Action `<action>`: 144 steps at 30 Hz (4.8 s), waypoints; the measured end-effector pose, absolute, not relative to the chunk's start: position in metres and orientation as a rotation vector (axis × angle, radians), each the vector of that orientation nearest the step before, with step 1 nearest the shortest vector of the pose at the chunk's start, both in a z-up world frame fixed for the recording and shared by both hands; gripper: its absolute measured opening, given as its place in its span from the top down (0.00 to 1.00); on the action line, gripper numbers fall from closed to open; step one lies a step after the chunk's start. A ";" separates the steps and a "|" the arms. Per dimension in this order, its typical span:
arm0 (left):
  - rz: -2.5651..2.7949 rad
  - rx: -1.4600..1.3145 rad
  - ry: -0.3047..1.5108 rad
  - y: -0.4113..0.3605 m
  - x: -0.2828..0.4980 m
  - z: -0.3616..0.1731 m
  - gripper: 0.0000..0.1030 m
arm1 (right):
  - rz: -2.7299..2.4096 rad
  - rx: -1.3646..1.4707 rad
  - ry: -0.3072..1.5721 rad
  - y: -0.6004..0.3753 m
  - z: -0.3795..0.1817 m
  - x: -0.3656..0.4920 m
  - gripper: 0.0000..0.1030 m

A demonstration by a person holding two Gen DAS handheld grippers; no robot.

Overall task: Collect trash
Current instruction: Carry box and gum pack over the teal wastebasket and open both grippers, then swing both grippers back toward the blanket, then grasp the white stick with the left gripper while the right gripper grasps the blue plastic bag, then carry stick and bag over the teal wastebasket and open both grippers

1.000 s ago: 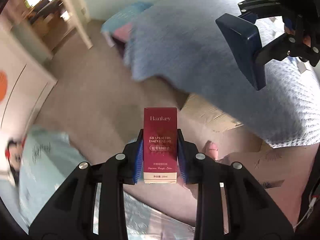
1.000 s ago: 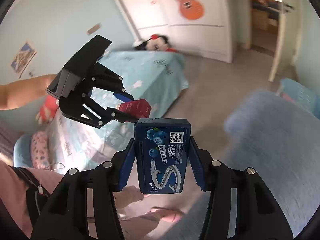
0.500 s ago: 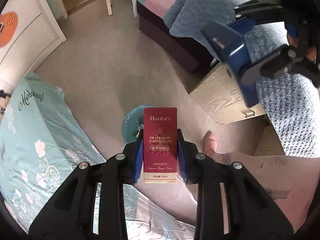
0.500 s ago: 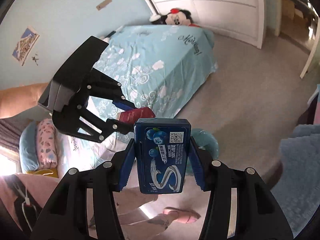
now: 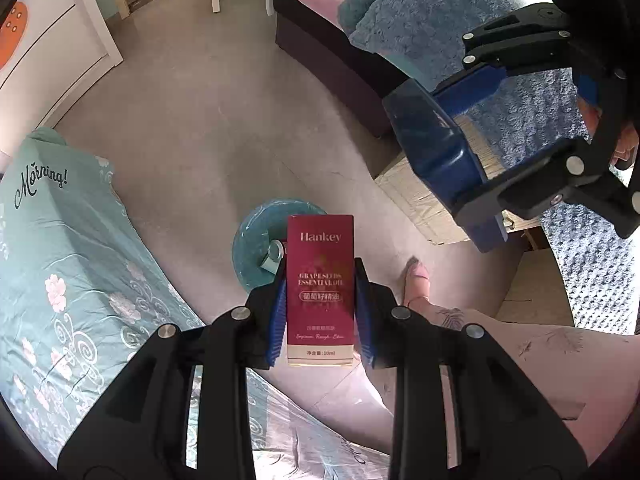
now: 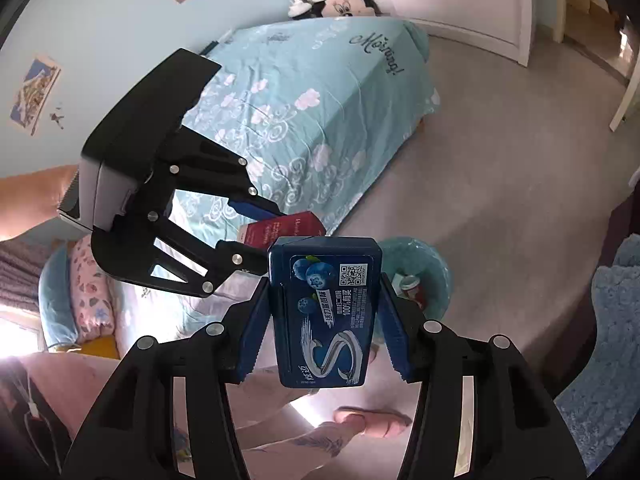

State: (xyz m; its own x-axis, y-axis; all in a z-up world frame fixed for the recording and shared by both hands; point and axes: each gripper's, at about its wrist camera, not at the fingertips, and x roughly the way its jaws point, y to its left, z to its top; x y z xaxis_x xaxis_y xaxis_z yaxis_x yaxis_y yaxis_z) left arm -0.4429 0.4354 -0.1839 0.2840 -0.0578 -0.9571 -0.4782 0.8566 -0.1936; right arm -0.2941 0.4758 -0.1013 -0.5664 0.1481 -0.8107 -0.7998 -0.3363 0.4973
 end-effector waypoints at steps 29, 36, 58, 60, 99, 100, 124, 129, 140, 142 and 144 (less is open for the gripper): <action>0.336 -0.541 1.301 0.433 -0.447 -0.205 0.28 | 1.794 -0.899 1.325 0.477 -0.123 -0.281 0.27; 0.322 -0.505 1.270 0.422 -0.440 -0.183 0.28 | 1.793 -0.759 1.296 0.451 -0.084 -0.255 0.27; -0.252 0.049 1.099 0.254 -0.189 -0.042 0.13 | 1.174 -0.383 1.124 0.121 0.048 -0.050 0.22; -0.304 0.102 1.078 0.225 -0.159 -0.034 0.13 | 1.106 -0.385 1.131 0.086 0.045 -0.029 0.22; -0.832 0.501 1.127 -0.006 0.152 -0.098 0.37 | 1.018 -0.348 1.263 -0.089 -0.067 0.085 0.38; -0.838 0.499 1.137 -0.007 0.157 -0.103 0.41 | 1.015 -0.344 1.267 -0.090 -0.070 0.087 0.41; -0.762 0.472 1.029 0.059 0.126 -0.040 0.90 | 1.016 -0.245 1.134 -0.103 0.000 0.109 0.56; -0.672 0.440 1.016 0.086 0.099 -0.023 0.90 | 1.092 -0.298 1.090 -0.073 0.015 0.101 0.56; -0.356 0.278 1.033 0.175 0.002 -0.004 0.90 | 1.384 -0.445 1.003 0.029 0.033 0.078 0.56; -0.283 0.240 1.047 0.196 -0.025 -0.005 0.90 | 1.443 -0.479 0.990 0.052 0.034 0.070 0.56; -0.232 0.214 1.052 0.212 -0.045 -0.004 0.90 | 1.498 -0.508 0.978 0.078 0.034 0.061 0.56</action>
